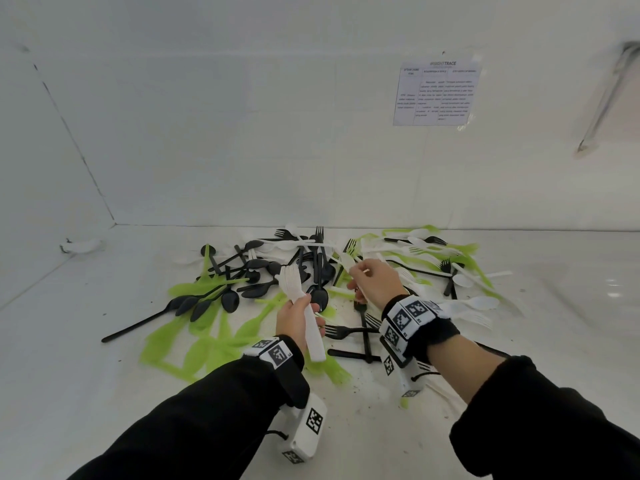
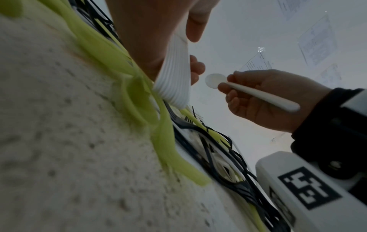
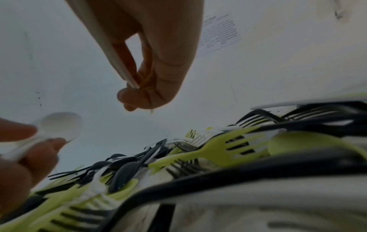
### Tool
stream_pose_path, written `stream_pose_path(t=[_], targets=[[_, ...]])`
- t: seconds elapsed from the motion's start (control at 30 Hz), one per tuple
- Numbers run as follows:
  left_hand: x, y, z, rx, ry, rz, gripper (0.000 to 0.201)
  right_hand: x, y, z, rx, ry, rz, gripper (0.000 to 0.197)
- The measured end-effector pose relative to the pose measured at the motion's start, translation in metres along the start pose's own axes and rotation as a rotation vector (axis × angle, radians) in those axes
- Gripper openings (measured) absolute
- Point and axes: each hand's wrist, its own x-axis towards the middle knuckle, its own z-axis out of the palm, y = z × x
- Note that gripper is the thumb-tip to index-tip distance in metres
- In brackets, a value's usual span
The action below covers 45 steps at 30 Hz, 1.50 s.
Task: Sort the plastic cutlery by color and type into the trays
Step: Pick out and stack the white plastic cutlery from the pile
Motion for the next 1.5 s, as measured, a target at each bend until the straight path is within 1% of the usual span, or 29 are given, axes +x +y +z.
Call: stream_pose_path(t=[0.07, 0.17, 0.23, 0.3, 0.37, 0.53, 0.6, 0.7, 0.73, 0.77, 0.83, 0.87, 0.9, 0.97, 1.0, 1.07, 1.13, 1.17, 1.23, 1.3, 1.4, 1.5], targets=[[-0.001, -0.005, 0.004, 0.007, -0.019, -0.007, 0.016, -0.008, 0.005, 0.004, -0.003, -0.04, -0.012, 0.002], [-0.007, -0.011, 0.012, -0.026, -0.081, -0.029, 0.014, -0.017, 0.01, 0.015, 0.012, -0.095, 0.005, 0.012], [-0.008, -0.014, 0.016, -0.025, -0.119, -0.038, 0.019, -0.024, 0.011, 0.022, 0.024, -0.111, 0.033, 0.02], [-0.009, -0.015, 0.019, 0.0, -0.126, -0.051, 0.026, -0.029, 0.013, 0.028, 0.05, -0.098, 0.075, 0.022], [-0.008, -0.016, 0.022, 0.001, -0.122, -0.049, 0.028, -0.032, 0.014, 0.033, 0.047, -0.061, 0.089, 0.023], [-0.001, -0.016, 0.026, 0.054, -0.107, -0.047, 0.025, -0.038, 0.014, 0.037, -0.086, 0.03, -0.005, 0.026], [0.006, -0.019, 0.027, 0.044, -0.14, -0.102, 0.036, -0.039, 0.013, 0.034, -0.097, 0.047, -0.008, 0.025], [0.024, -0.03, 0.025, -0.004, -0.16, -0.143, 0.045, -0.037, 0.012, 0.026, -0.147, 0.001, 0.03, 0.026], [0.021, -0.03, 0.027, -0.018, -0.175, -0.15, 0.047, -0.037, 0.012, 0.024, -0.168, -0.027, 0.042, 0.028], [0.009, -0.024, 0.031, -0.017, -0.177, -0.136, 0.044, -0.036, 0.013, 0.021, -0.177, -0.057, 0.05, 0.03], [0.005, -0.023, 0.037, 0.003, -0.187, -0.085, 0.022, -0.034, 0.011, 0.008, -0.175, -0.108, 0.052, 0.03], [0.003, -0.023, 0.04, 0.001, -0.22, -0.07, 0.015, -0.031, 0.011, -0.002, -0.182, -0.107, 0.048, 0.03], [0.0, -0.023, 0.043, -0.01, -0.243, -0.061, 0.015, -0.028, 0.01, -0.015, -0.231, -0.08, 0.03, 0.03], [-0.001, -0.025, 0.05, -0.015, -0.25, -0.028, 0.016, -0.017, 0.008, -0.047, -0.465, -0.041, -0.026, 0.034], [-0.001, -0.025, 0.051, -0.018, -0.225, -0.005, 0.017, -0.012, 0.008, -0.064, -0.629, -0.066, -0.029, 0.036], [0.004, -0.023, 0.054, -0.023, -0.187, 0.011, 0.019, -0.005, 0.011, -0.096, -0.949, -0.164, 0.01, 0.037], [0.005, -0.02, 0.058, -0.043, -0.166, -0.005, 0.021, 0.0, 0.024, -0.119, -1.151, -0.296, -0.007, 0.04], [0.005, -0.019, 0.06, -0.057, -0.157, -0.017, 0.021, 0.002, 0.032, -0.127, -1.21, -0.353, -0.047, 0.04], [0.006, -0.02, 0.063, -0.056, -0.138, -0.033, 0.019, 0.003, 0.046, -0.132, -1.266, -0.392, -0.137, 0.033], [0.005, -0.024, 0.066, -0.039, -0.131, -0.029, 0.015, 0.006, 0.054, -0.135, -1.285, -0.385, -0.216, 0.024], [0.002, -0.029, 0.07, -0.04, -0.132, -0.022, 0.003, 0.014, 0.058, -0.141, -1.328, -0.372, -0.314, 0.021], [0.0, -0.032, 0.075, -0.09, -0.122, -0.035, 0.006, 0.023, 0.057, -0.153, -1.344, -0.283, -0.396, 0.017]])
